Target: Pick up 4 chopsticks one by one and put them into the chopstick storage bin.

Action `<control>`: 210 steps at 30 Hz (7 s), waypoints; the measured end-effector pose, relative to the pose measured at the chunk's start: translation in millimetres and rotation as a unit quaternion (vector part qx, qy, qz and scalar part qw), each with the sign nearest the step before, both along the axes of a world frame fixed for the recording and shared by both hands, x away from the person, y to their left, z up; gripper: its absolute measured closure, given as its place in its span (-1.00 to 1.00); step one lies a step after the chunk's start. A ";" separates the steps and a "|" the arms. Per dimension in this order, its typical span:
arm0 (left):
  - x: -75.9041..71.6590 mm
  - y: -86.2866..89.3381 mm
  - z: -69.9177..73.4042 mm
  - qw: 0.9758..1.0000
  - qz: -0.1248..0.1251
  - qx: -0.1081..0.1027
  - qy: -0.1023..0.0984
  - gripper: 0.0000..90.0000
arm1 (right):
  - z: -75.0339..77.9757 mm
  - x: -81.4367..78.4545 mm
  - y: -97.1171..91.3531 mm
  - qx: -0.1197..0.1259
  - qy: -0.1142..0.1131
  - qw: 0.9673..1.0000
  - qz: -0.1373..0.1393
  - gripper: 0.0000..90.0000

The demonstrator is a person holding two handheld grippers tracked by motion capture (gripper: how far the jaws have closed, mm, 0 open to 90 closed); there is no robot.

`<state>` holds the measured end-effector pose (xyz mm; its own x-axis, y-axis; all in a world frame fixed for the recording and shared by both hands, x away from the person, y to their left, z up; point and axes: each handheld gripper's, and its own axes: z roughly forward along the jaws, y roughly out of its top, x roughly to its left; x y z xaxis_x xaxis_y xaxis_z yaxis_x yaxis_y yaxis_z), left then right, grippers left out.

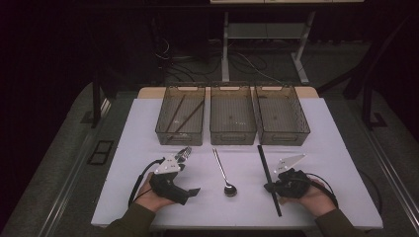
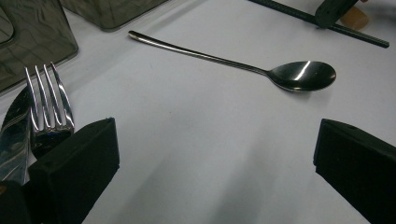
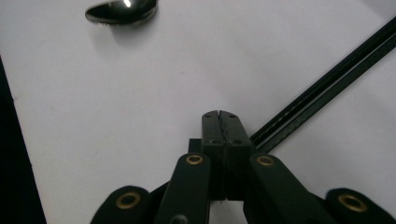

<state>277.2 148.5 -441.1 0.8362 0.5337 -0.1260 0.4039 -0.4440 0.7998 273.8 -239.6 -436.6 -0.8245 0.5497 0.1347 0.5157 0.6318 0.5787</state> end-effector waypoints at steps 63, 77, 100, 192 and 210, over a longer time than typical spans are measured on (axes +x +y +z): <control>-0.4 -0.9 0.9 1.000 -0.008 0.003 -0.002 -1.00 | -7.5 90.9 39.1 0.008 -0.047 0.990 -0.133 0.61; -0.6 -1.1 0.9 1.000 -0.009 0.001 -0.001 -1.00 | -6.7 78.9 65.1 0.022 -0.030 0.996 -0.076 0.66; -1.2 -0.7 1.4 1.000 -0.011 -0.004 -0.003 -1.00 | 20.3 43.7 41.8 0.060 -0.035 0.996 -0.048 0.55; -1.8 -1.8 1.8 1.000 -0.014 -0.001 -0.005 -1.00 | 23.2 -2.8 10.5 0.070 -0.041 0.993 -0.085 0.92; -13.9 7.1 3.5 0.999 -0.036 -0.019 -0.023 -1.00 | 39.5 14.0 10.8 0.088 -0.056 0.992 -0.076 0.92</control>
<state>263.3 155.6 -437.6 0.8777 0.4675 -0.1052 0.3339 -0.4393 0.8340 287.8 -228.8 -397.1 -0.7491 0.6448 0.1519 0.5235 0.4356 0.7323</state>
